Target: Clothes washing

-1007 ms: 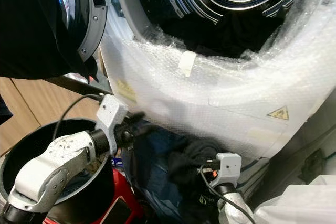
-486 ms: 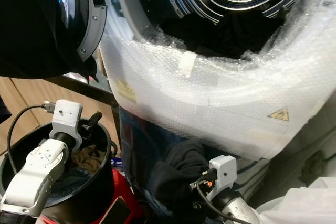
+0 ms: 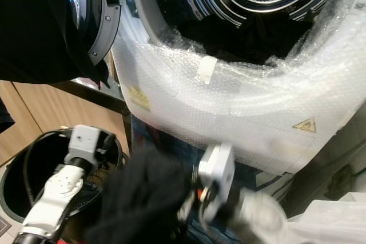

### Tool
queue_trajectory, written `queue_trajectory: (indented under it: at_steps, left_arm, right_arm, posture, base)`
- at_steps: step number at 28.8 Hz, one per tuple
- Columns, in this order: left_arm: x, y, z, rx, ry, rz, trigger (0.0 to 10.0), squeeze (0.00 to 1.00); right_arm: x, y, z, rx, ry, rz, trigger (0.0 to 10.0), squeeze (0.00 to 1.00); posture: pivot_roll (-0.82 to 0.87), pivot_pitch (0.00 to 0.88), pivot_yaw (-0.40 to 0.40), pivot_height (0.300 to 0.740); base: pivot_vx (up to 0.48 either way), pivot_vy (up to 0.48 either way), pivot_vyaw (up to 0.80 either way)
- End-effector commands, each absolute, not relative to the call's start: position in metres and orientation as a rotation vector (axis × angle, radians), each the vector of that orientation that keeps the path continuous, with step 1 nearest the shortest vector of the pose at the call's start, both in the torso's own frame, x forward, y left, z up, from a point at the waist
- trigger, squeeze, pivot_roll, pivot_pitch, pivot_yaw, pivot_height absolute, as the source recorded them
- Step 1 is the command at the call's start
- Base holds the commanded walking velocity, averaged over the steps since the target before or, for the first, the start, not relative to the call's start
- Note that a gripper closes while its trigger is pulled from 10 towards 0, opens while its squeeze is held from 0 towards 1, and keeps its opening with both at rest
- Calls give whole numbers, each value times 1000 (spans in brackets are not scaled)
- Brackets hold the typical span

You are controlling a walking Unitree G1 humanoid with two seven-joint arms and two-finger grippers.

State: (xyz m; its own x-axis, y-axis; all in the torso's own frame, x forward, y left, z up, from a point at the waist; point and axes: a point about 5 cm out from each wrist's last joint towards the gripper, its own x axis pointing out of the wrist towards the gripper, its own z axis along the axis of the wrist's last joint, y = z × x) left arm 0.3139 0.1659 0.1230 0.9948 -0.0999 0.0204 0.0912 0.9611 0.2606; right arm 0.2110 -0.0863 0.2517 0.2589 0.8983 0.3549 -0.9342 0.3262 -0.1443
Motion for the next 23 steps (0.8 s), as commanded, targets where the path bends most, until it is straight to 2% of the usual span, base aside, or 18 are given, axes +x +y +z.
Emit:
queue_trajectory:
  at_steps: [1,7,11,16,18,19,20,23]
  left_arm:
    - [317,162,125,278,-49,-121,10000,0]
    - [319,155,121,292,-55,-163,10000,0]
    - [321,153,121,294,-62,-172,10000,0]
    - [321,148,120,285,-68,-189,10000,0]
    - [321,148,119,291,-64,-194,10000,0]
    - [321,147,118,294,-65,-195,10000,0]
    - [321,147,118,294,-65,-195,10000,0]
    - [320,148,120,291,-76,-186,10000,0]
  right_arm:
    - [217,-90,261,101,-426,1224,0,0]
    - [238,-83,314,140,-583,1297,0,0]
    - [250,-73,344,39,-657,1381,0,0]
    - [285,-62,400,-57,-736,1385,0,0]
    - [295,-61,413,-64,-736,1374,0,0]
    - [309,-61,428,-88,-737,1329,0,0]
    - [309,-61,428,-88,-737,1329,0,0]
    - [333,-62,460,-106,-756,1175,0,0]
  posture:
    - [-68,32,13,740]
    - [-69,11,22,740]
    - [-72,11,23,740]
    - [-64,20,15,740]
    - [-65,20,11,740]
    - [-59,21,4,740]
    - [-59,21,4,740]
    - [-44,16,-11,740]
  base:
    - [0,0,0]
    - [0,0,0]
    - [0,0,0]
    - [0,0,0]
    - [0,0,0]
    - [0,0,0]
    - [0,0,0]
    - [0,0,0]
